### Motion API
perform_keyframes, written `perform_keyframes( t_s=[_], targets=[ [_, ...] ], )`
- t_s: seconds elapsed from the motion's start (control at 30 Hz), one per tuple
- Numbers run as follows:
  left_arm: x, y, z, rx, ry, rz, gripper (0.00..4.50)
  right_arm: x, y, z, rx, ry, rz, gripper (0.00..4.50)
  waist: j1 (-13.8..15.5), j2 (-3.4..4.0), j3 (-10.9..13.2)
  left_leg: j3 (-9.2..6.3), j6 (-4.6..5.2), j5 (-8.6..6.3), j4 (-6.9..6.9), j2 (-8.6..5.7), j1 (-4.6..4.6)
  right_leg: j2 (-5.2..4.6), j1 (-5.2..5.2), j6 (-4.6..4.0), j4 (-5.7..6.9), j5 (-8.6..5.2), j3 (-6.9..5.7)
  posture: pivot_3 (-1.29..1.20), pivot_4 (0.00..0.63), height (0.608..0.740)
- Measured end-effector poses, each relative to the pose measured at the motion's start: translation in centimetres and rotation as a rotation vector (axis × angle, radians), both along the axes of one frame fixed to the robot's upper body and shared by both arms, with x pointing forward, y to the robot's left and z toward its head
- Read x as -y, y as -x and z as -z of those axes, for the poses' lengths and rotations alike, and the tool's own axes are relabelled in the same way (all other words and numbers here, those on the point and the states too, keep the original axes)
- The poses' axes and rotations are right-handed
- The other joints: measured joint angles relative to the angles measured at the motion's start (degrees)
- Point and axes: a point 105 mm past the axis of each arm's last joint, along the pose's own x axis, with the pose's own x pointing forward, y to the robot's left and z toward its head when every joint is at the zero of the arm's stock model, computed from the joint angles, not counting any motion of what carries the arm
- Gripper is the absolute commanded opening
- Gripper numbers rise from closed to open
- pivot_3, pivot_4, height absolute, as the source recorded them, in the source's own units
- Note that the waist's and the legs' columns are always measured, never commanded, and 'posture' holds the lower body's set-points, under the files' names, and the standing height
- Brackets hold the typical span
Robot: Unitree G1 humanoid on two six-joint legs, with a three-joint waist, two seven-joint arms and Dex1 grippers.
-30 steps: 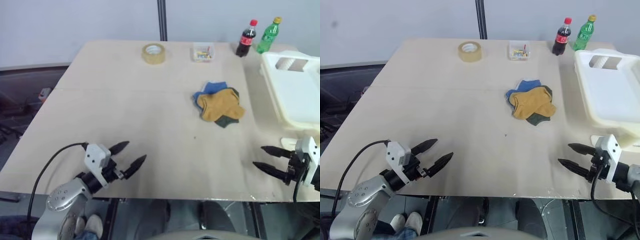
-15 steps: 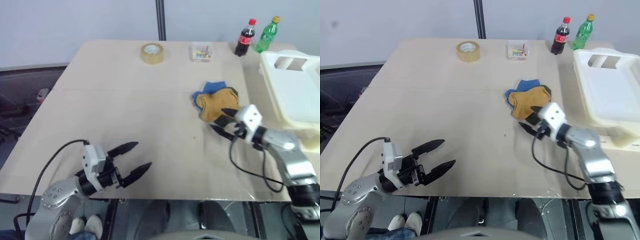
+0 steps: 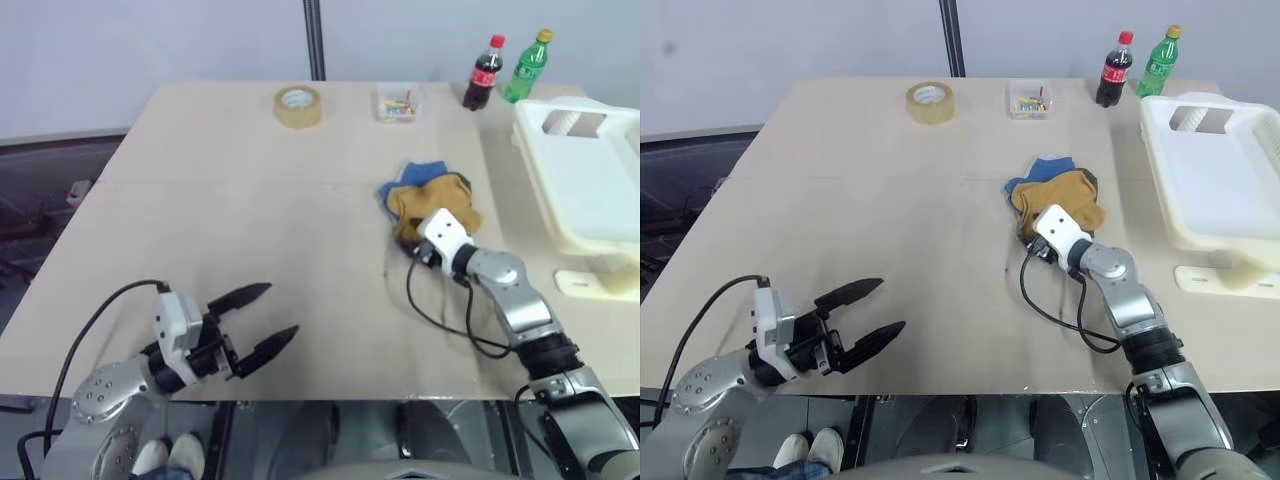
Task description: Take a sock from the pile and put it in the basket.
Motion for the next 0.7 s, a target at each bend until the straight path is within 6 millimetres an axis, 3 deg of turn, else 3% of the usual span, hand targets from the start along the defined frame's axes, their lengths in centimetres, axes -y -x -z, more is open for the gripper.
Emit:
perform_keyframes(
  t_s=[0.03, 0.07, 0.33, 0.5, 0.7],
  targets=[
    [0.0, 0.0, 0.0, 0.002, 0.0, -0.002, 4.5, 0.0, 0.0, -0.1, 0.006, 0.004, -0.002, 0.09, -0.02, 0.0, 0.0, 0.0, 0.0, 0.0, 0.0, 0.0, 0.01, 0.01, 0.0, 0.0, 0.01, 0.0, 0.0, 0.0, 0.15, 0.738],
    [0.0, 0.0, 0.0, 0.003, 0.002, -0.004, 4.5, -0.1, 0.0, -0.1, 0.015, 0.014, -0.006, 0.04, -0.03, 0.0, 0.0, 0.0, 0.0, 0.0, 0.0, 0.0, 0.01, 0.02, 0.0, 0.0, 0.02, 0.0, 0.01, 0.0, 0.15, 0.738],
    [0.0, 0.1, 0.3, -0.001, 0.003, -0.017, 4.5, -0.5, 0.2, -0.2, 0.025, 0.03, -0.025, 0.04, -0.03, 0.0, 0.0, 0.02, 0.0, 0.0, 0.0, 0.01, 0.01, 0.02, -0.01, 0.0, 0.02, 0.0, 0.03, 0.0, 0.15, 0.738],
    [0.0, 0.1, 0.4, -0.003, 0.001, -0.018, 4.5, -2.6, 2.2, -0.9, -0.013, 0.033, -0.14, 0.04, -0.02, 0.0, 0.0, 0.01, 0.01, 0.0, 0.0, 0.03, 0.01, 0.01, -0.01, 0.0, 0.02, 0.0, 0.03, 0.0, 0.15, 0.738],
    [0.0, 0.1, 0.3, 0.002, -0.001, -0.017, 4.5, -2.3, 1.6, -0.4, -0.031, 0.063, -0.073, 0.04, 0.02, 0.01, 0.01, 0.01, 0.0, 0.0, 0.0, 0.02, 0.01, 0.01, -0.02, -0.01, 0.04, 0.0, 0.03, 0.0, 0.15, 0.738]
  ],
)
